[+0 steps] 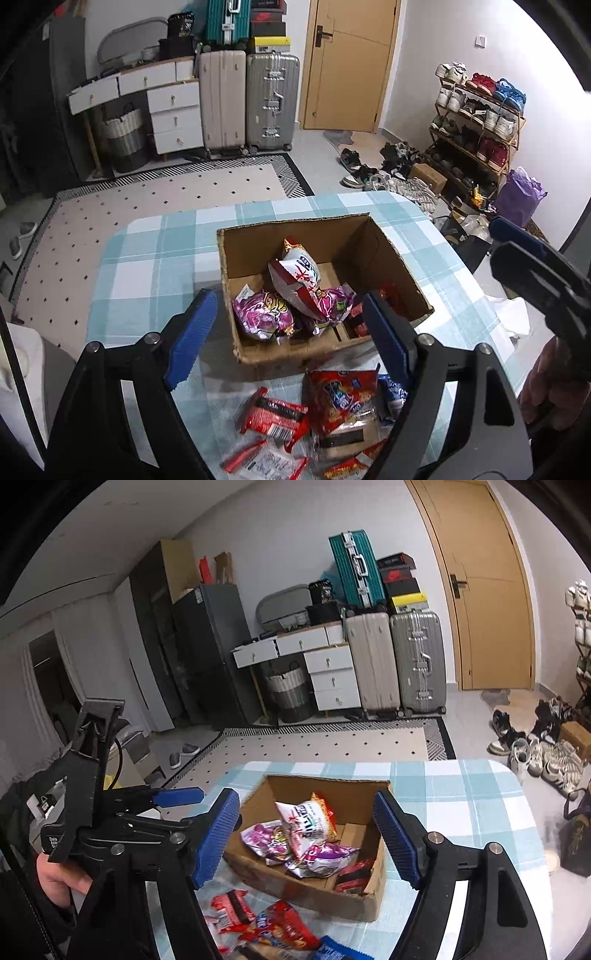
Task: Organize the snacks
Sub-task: 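Lift both open grippers out of the box back over the pile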
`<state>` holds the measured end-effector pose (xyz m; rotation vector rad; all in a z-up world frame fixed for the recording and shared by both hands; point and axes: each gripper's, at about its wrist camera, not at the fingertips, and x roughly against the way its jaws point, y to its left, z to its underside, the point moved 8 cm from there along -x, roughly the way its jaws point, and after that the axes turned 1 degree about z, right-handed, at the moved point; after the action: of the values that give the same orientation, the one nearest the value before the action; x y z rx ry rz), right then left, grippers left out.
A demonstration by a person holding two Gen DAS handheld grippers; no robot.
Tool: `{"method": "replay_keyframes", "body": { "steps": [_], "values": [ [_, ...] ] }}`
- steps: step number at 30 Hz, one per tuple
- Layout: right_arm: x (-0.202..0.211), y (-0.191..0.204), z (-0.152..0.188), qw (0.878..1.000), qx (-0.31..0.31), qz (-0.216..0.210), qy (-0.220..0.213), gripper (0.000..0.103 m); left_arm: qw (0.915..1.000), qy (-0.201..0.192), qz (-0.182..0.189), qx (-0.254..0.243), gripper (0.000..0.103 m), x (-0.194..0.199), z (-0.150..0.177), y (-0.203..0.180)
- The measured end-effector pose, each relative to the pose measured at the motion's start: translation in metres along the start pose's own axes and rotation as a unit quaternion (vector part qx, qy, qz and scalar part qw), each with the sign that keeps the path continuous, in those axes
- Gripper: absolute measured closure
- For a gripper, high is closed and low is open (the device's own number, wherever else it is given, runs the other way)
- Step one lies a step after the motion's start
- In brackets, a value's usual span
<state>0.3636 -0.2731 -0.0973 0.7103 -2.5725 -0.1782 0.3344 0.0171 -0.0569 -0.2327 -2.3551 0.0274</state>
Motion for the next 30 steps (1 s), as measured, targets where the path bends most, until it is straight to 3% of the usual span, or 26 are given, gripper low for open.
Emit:
{"method": "replay_keyframes", "body": {
  "steps": [13, 25, 30],
  "values": [
    [0.071, 0.033, 0.002, 0.999, 0.034, 0.008, -0.022, 0.019, 0.9994, -0.032, -0.004, -0.008, 0.019, 0.082, 0.017, -0.028],
    [0.142, 0.056, 0.027, 0.998, 0.052, 0.022, -0.039, 0.017, 0.9979, -0.065, -0.006, -0.004, 0.017, 0.155, 0.052, -0.049],
    [0.17, 0.066, 0.042, 0.997, 0.049, 0.023, -0.046, 0.017, 0.9968, -0.079, -0.015, 0.004, 0.001, 0.181, 0.07, -0.054]
  ]
}}
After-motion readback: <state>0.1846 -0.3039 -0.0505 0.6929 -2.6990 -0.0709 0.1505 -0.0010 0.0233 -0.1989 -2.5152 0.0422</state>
